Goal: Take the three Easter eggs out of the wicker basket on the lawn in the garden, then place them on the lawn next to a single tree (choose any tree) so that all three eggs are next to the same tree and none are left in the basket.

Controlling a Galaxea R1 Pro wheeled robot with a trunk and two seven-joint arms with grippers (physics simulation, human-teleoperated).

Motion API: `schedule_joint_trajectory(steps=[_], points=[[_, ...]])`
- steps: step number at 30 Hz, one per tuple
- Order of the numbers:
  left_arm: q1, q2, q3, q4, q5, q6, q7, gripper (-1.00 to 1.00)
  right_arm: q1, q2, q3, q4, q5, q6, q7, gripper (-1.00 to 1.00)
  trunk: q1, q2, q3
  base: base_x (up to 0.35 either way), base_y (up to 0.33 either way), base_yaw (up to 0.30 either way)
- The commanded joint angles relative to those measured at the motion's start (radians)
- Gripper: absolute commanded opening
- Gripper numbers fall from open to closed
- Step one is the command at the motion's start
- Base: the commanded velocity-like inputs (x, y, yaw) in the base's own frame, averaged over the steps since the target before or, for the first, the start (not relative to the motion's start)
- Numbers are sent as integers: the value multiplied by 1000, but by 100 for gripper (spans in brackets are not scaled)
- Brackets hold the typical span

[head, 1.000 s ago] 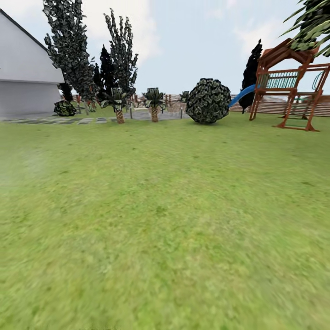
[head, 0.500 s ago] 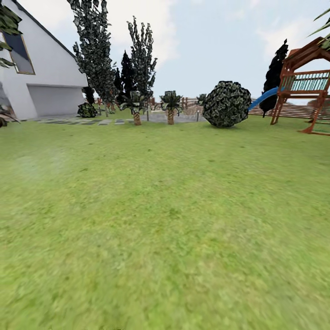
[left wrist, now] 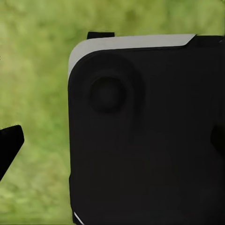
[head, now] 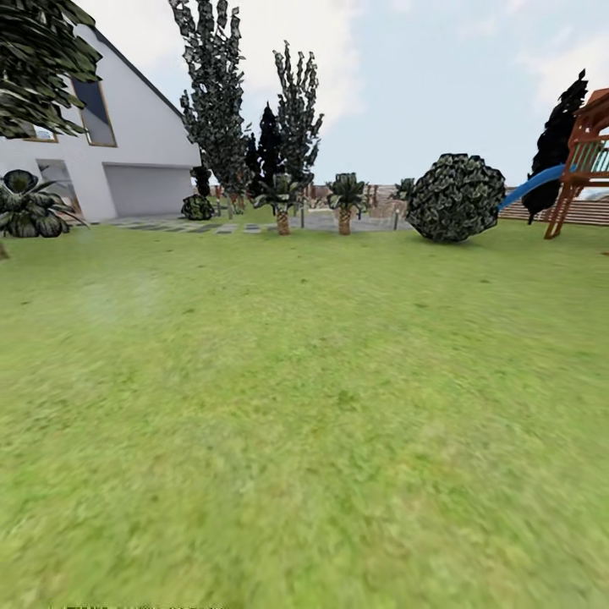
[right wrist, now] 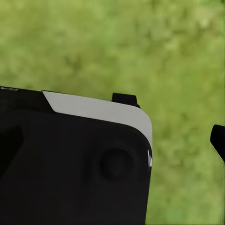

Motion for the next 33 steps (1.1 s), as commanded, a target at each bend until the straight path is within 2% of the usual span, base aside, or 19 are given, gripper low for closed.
schedule_joint_trajectory(steps=[1,33], points=[[0,0,1,-1,1,-2,-1,100,-1,0,3,1,6,-3,-1,100,0,0,0,0,0,239],[0,0,1,-1,1,-2,-1,100,-1,0,3,1,6,-3,-1,100,0,0,35,0,0,239]])
